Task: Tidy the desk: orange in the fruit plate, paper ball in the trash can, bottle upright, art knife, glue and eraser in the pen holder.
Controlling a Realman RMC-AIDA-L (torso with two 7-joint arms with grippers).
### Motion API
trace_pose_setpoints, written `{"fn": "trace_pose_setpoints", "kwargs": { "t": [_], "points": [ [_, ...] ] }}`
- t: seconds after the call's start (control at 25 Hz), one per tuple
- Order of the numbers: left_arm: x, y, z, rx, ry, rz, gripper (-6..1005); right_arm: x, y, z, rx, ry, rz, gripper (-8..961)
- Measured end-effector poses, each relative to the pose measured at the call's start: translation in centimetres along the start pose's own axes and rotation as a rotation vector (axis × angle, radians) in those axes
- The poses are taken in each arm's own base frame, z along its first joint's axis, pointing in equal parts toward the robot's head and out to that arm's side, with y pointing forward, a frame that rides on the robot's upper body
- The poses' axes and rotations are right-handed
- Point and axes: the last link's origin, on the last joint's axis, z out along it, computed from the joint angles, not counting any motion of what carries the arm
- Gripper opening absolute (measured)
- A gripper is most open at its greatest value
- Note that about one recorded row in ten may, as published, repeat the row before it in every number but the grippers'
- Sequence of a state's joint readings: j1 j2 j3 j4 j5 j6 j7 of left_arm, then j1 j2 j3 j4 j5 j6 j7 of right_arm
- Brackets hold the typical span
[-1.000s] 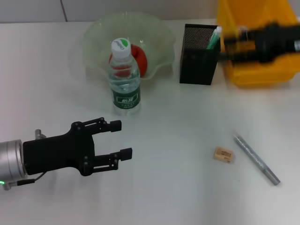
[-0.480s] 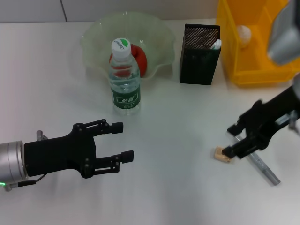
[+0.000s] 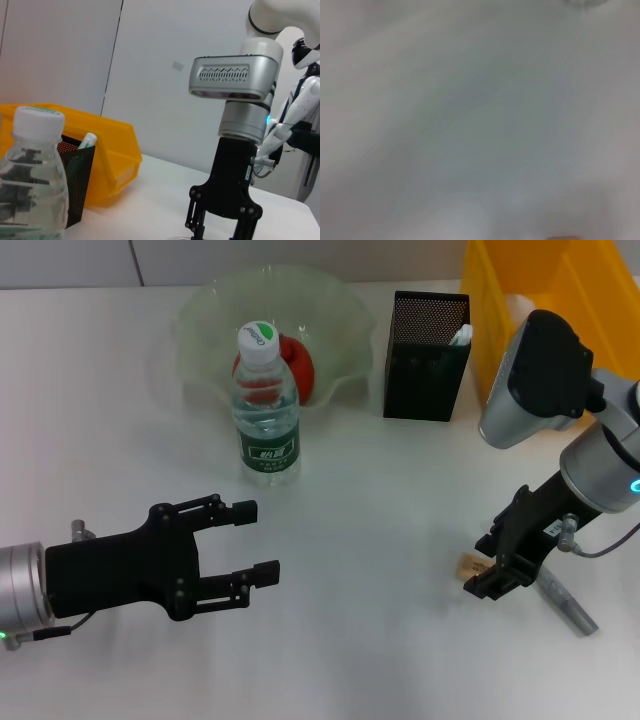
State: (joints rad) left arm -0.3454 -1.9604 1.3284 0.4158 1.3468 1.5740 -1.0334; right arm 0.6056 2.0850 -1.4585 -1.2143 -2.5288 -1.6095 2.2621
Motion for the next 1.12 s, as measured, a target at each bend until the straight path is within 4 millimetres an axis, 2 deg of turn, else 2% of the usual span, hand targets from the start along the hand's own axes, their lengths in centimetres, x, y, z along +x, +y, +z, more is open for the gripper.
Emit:
{"fn": "trace_pose_setpoints", "kwargs": {
  "t": [0.2,0.4,0.68,0.76,0.8,0.84,0.88,0.96,1.04,1.12],
  "points": [
    [0.0,0.0,0.1,0.0,0.001,0.0,766,-0.1,0.0,0.7,0.02,0.014,0.004,571],
    [0.0,0.0,0.1,-0.001,0.002,0.001,766,-0.3,-0.1,1.5,0.034,0.033,-0.001,380],
    [0.1,0.0,0.1,0.0,0.002,0.0,766,-0.6,0.0,1.1,0.05,0.015,-0.013,306],
    [0.0,0.0,0.0,0.002,0.002,-0.001,766,-0.7,0.2,0.4,0.057,-0.001,-0.02,250],
    [0.0,0.0,0.0,0.002,0.002,-0.001,766,-0.8,0.2,-0.2,0.064,-0.016,-0.02,250],
    [0.0,0.0,0.0,0.003,0.002,-0.001,766,-1.1,-0.3,-2.0,0.099,-0.081,0.001,250],
    [0.0,0.0,0.0,0.003,0.002,-0.001,766,-1.1,-0.3,-2.0,0.099,-0.081,0.001,250],
    [0.0,0.0,0.0,0.003,0.002,-0.001,766,-1.7,-1.5,-4.3,0.151,-0.194,0.049,250],
    [0.0,-0.1,0.0,0.002,0.001,0.0,766,-3.5,-3.7,-7.4,0.235,-0.418,0.14,250],
    [0.0,-0.1,0.1,0.001,-0.002,-0.003,766,-4.0,-4.3,-7.9,0.259,-0.47,0.161,249]
  ]
}}
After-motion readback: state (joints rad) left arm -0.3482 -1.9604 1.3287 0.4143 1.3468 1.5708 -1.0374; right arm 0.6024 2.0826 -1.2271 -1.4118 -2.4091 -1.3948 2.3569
